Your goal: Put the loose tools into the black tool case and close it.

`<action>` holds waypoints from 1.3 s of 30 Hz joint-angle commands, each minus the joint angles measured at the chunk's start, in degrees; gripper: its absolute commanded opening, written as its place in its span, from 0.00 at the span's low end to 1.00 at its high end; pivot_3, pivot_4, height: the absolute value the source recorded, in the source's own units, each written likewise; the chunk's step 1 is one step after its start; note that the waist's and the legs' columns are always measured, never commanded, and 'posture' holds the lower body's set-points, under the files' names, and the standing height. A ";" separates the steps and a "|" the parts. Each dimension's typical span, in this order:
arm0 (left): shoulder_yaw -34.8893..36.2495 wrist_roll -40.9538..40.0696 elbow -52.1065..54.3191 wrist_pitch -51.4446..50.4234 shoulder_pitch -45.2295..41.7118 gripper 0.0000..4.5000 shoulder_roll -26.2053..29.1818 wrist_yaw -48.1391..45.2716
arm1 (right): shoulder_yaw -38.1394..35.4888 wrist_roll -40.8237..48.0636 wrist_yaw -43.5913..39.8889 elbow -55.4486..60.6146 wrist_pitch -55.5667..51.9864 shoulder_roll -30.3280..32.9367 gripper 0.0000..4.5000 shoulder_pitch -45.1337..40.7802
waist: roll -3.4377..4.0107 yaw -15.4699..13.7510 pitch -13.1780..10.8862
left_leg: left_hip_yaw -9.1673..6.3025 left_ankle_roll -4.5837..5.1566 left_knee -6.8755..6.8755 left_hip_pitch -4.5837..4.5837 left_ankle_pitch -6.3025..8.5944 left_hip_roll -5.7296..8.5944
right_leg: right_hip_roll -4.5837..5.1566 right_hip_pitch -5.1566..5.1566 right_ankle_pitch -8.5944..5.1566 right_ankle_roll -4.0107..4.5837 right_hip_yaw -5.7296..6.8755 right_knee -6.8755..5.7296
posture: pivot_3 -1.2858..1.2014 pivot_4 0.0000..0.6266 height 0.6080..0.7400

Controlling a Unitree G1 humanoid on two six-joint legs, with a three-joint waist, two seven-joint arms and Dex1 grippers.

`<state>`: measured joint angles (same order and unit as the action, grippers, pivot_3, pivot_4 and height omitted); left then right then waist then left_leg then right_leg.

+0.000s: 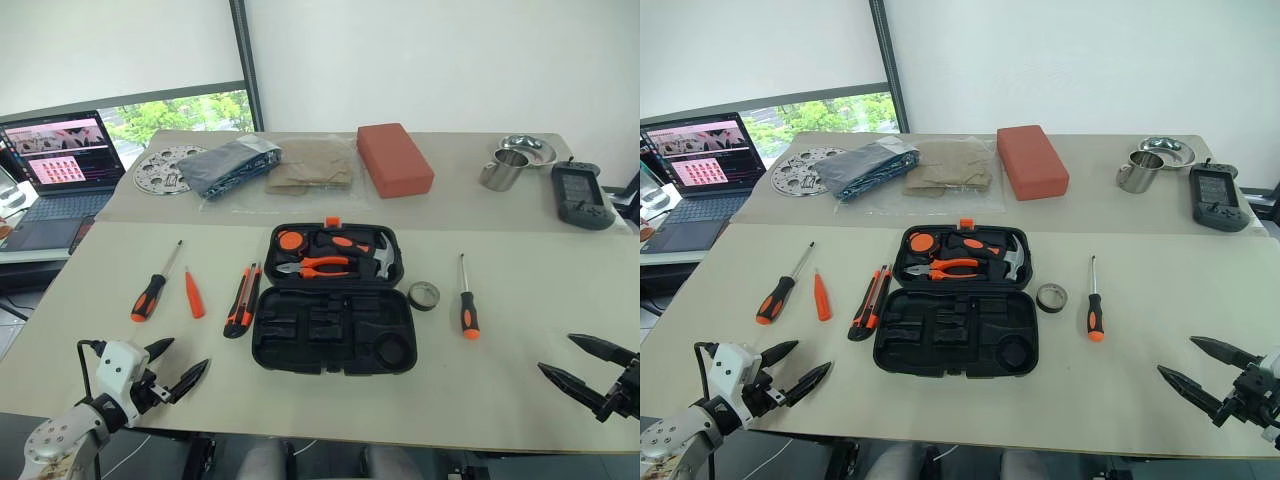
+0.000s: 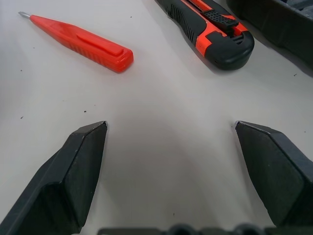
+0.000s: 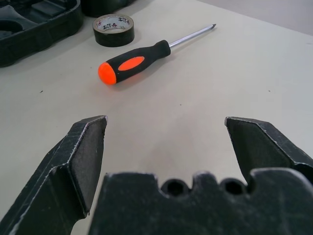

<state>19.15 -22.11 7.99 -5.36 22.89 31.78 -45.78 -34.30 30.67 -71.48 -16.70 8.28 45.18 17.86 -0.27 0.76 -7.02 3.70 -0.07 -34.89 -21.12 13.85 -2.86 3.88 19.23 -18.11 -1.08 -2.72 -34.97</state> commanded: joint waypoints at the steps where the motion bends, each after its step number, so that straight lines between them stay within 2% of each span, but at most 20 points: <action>1: 0.82 -0.12 0.01 0.25 0.10 1.00 0.91 -0.44 | -2.00 1.54 -0.25 0.57 0.27 -0.35 0.99 0.31 | 0.00 0.01 0.00 | 0.00 0.00 0.00 0.00 0.00 0.00 | 0.00 0.00 0.00 0.00 0.00 0.00 | 0.52 0.24 1.00; 17: 2.33 -1.37 -0.62 0.62 -0.55 1.00 0.70 -0.34 | -2.44 1.65 -4.56 -5.10 3.69 -0.33 0.99 -1.43 | 0.00 0.05 0.01 | 0.03 0.00 -0.03 0.02 0.00 0.00 | -0.10 -0.02 0.00 0.00 -0.03 -0.03 | 0.52 0.24 1.00; 28: 3.35 -1.78 -0.87 0.05 -3.08 1.00 1.09 -0.52 | -1.66 2.51 -6.46 -6.29 2.12 0.48 0.99 -4.40 | 0.00 0.06 0.10 | 0.02 0.00 -0.04 0.02 0.00 -0.03 | -0.28 -0.04 0.01 0.00 -0.11 -0.04 | 0.52 0.24 1.00; 29: 3.52 -1.91 -0.72 0.10 -3.12 1.00 0.96 -0.39 | -1.96 2.68 -6.23 -6.29 2.18 0.38 0.99 -4.64 | -0.19 -0.38 0.12 | 0.23 -0.01 -0.12 0.47 0.00 -0.14 | -0.44 0.34 0.01 -0.01 -0.30 -0.13 | 0.52 0.24 1.00; 30: 3.79 -2.14 -0.58 0.19 -3.19 1.00 0.82 -0.26 | -2.14 3.05 -6.44 -5.79 2.17 0.29 0.99 -4.83 | -0.31 -0.47 0.11 | 0.98 -0.06 -0.04 0.67 0.04 -0.28 | -0.49 0.96 0.02 0.00 -0.92 -0.45 | 0.52 0.24 1.00; 32: 4.97 -3.58 0.02 0.15 -3.53 1.00 0.30 0.08 | -2.04 3.24 -6.20 -4.13 1.18 0.61 0.99 -4.92 | -0.18 -0.17 0.20 | 0.94 -0.03 0.08 0.09 0.03 -0.09 | -0.48 0.67 0.03 -0.05 -1.17 -0.48 | 0.52 0.24 1.00; 36: 10.62 -10.84 2.70 -1.33 -7.00 1.00 -2.70 5.30 | -1.26 5.96 -7.24 3.71 -2.35 0.89 0.99 -4.68 | -0.19 0.27 0.19 | 1.03 -0.03 -0.07 0.07 0.02 -0.13 | -0.48 0.66 0.12 -0.19 -1.24 -0.52 | 0.52 0.24 1.00; 39: 12.83 -9.62 1.30 -2.22 -11.31 1.00 -3.38 12.18 | 0.12 8.19 -6.19 12.61 -6.23 0.64 0.99 -4.62 | -0.19 0.20 0.19 | 1.03 0.03 -0.17 0.07 -0.01 -0.10 | -0.47 0.66 0.18 -0.31 -1.29 -0.61 | 0.52 0.24 1.00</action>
<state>29.47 -31.64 8.70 -6.85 13.03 28.18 -37.59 -34.26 36.08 -78.00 -10.17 4.28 44.62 13.66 -0.46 0.96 -6.83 4.73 -0.04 -35.10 -21.04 13.82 -2.95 3.40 19.88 -17.92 -1.40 -4.01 -35.65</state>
